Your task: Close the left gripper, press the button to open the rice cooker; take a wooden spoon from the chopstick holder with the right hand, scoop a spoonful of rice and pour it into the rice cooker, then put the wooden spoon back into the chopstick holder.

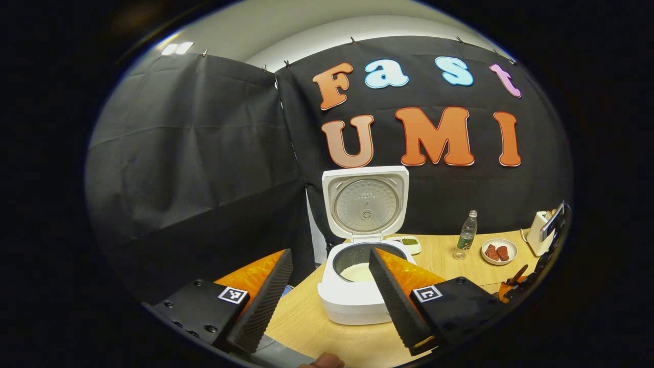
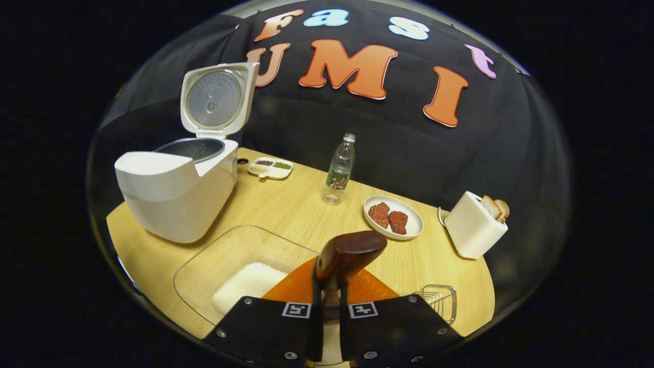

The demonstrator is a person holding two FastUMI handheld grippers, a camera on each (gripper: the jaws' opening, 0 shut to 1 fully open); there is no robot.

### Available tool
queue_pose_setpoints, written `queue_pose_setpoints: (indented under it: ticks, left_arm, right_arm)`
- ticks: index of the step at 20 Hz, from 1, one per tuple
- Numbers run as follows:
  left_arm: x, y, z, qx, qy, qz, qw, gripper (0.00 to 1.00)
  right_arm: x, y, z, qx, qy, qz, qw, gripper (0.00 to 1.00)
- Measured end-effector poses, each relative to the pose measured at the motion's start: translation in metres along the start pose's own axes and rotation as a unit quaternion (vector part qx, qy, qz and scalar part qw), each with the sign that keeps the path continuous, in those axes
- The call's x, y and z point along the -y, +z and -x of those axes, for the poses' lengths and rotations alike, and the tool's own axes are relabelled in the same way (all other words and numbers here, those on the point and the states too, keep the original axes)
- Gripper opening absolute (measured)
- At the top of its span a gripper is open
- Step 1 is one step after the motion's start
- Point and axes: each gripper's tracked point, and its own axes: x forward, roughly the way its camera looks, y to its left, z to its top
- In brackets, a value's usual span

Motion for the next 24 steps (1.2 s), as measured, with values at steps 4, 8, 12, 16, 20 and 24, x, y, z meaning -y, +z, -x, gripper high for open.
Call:
queue_pose_setpoints:
  ticks: [4,8,12,16,20,24]
  left_arm:
    - [-0.007,-0.003,-0.001,-0.005,0.005,-0.002,1.0,1.0]
    - [-0.012,-0.009,-0.002,-0.014,0.002,-0.006,1.0,0.97]
    - [-0.012,-0.014,-0.005,-0.021,-0.004,-0.01,1.0,1.0]
    - [-0.011,-0.011,-0.009,-0.017,-0.01,-0.012,1.0,1.0]
    - [-0.012,-0.012,-0.01,-0.019,-0.015,-0.012,1.0,0.97]
    - [-0.009,-0.01,-0.01,-0.021,-0.02,-0.016,0.999,0.97]
  right_arm:
    - [-0.021,-0.002,0.002,0.019,0.006,0.001,1.0,0.12]
    - [-0.055,0.009,0.006,0.023,0.052,-0.064,0.996,0.11]
    - [-0.087,0.012,0.009,-0.013,0.119,-0.168,0.979,0.12]
    - [-0.085,0.008,0.003,-0.053,0.139,-0.255,0.955,0.12]
    - [-0.069,-0.006,-0.006,-0.1,0.151,-0.38,0.907,0.12]
    - [-0.056,-0.018,-0.008,-0.119,0.166,-0.473,0.857,0.11]
